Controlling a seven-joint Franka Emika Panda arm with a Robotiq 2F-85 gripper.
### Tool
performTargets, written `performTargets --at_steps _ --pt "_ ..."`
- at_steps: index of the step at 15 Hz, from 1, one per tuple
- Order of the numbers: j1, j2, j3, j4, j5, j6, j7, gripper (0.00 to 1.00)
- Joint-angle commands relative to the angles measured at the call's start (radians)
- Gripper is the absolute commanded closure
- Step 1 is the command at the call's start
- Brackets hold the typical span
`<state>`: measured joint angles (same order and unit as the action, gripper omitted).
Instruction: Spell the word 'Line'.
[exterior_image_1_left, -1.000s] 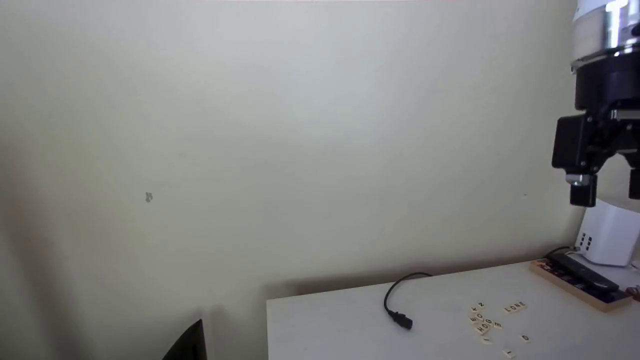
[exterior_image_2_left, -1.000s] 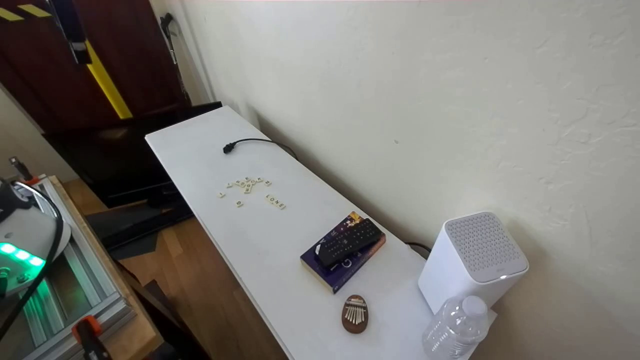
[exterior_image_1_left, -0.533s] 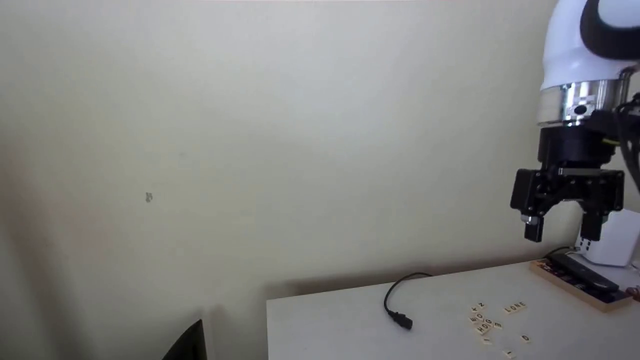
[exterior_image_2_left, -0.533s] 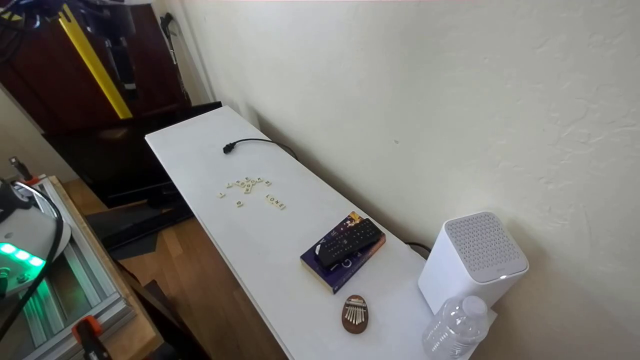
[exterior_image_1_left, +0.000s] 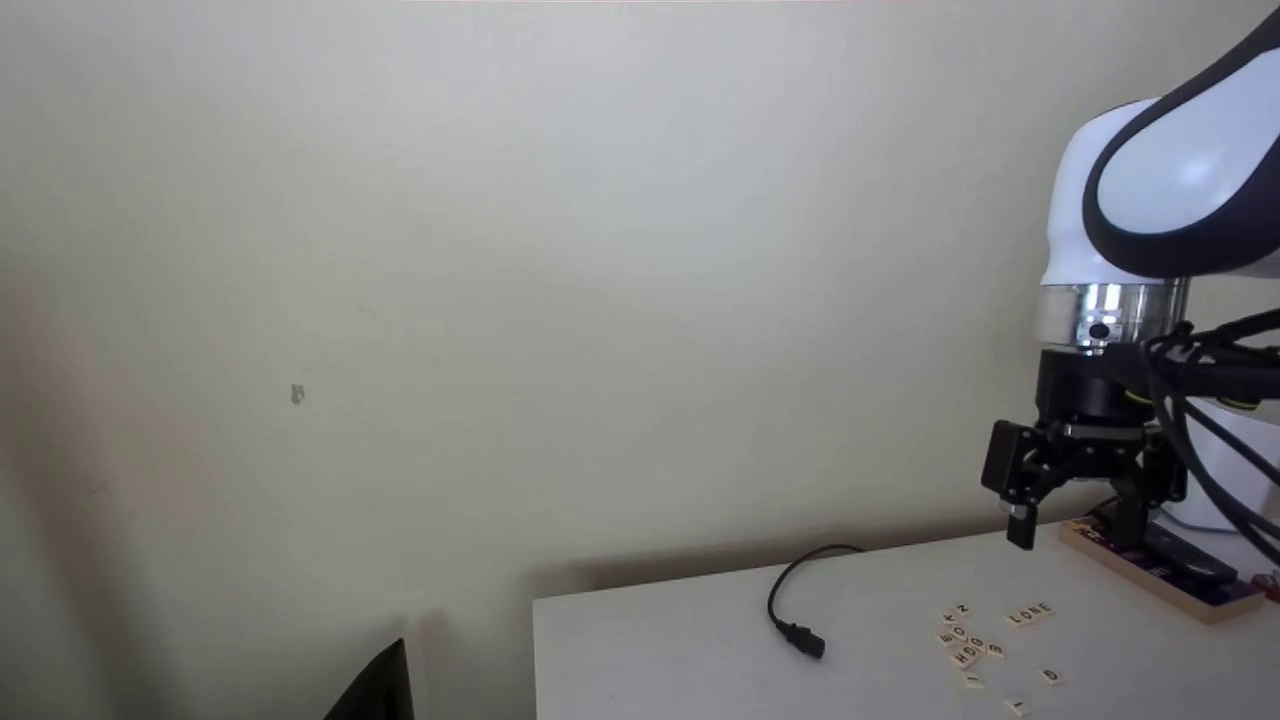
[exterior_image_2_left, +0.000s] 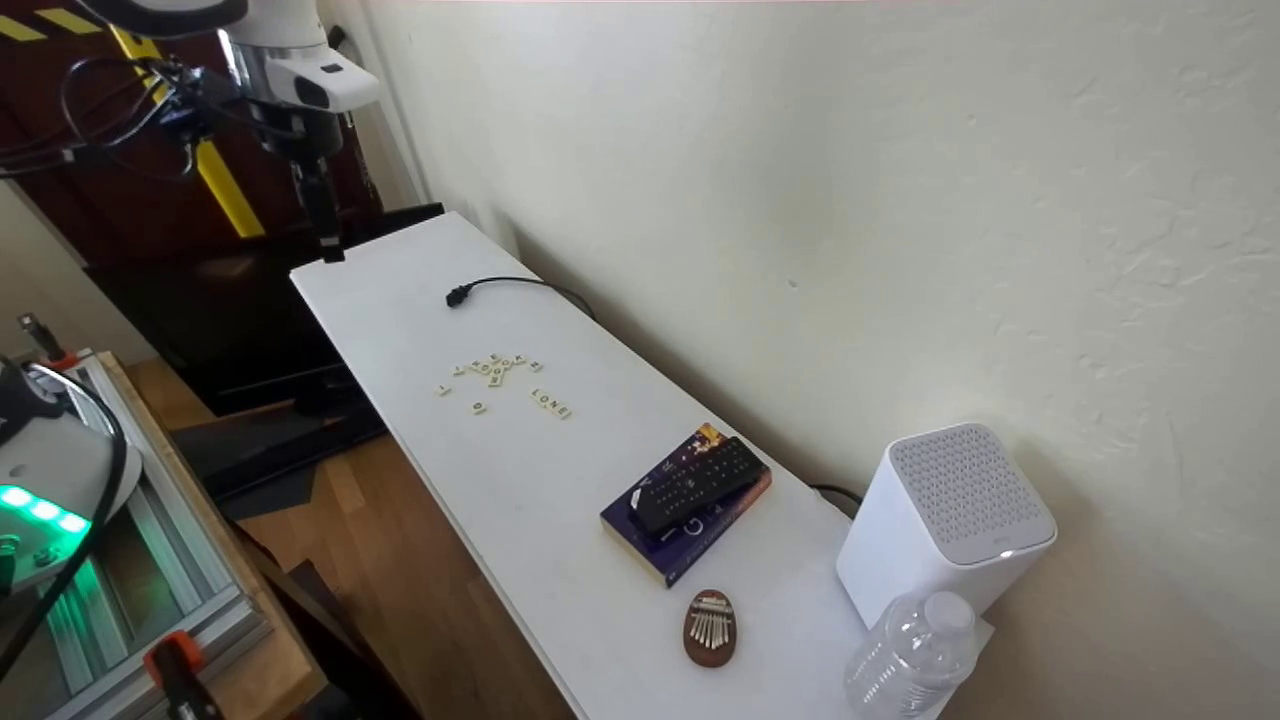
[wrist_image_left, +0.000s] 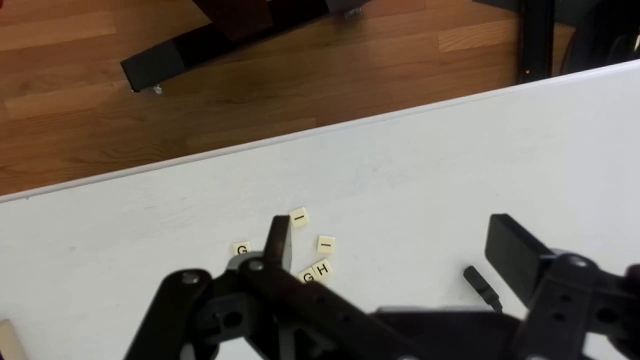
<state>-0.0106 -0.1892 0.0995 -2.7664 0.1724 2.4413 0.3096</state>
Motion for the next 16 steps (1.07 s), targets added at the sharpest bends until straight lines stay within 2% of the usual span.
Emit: performTargets --at_steps 1,7,12,16 --pt "0.014 0.024 -0.022 0.006 -0.003 -0.001 -0.005 0.0" --pt "0.014 0.055 -0.03 0.019 -0.002 -0.001 -0.013 0.0" --pt "0.006 0.155 -0.015 0.017 -0.083 0.185 0.109 0.0" --pt "0.013 0.252 -0.03 0.015 -0.204 0.331 0.206 0.0"
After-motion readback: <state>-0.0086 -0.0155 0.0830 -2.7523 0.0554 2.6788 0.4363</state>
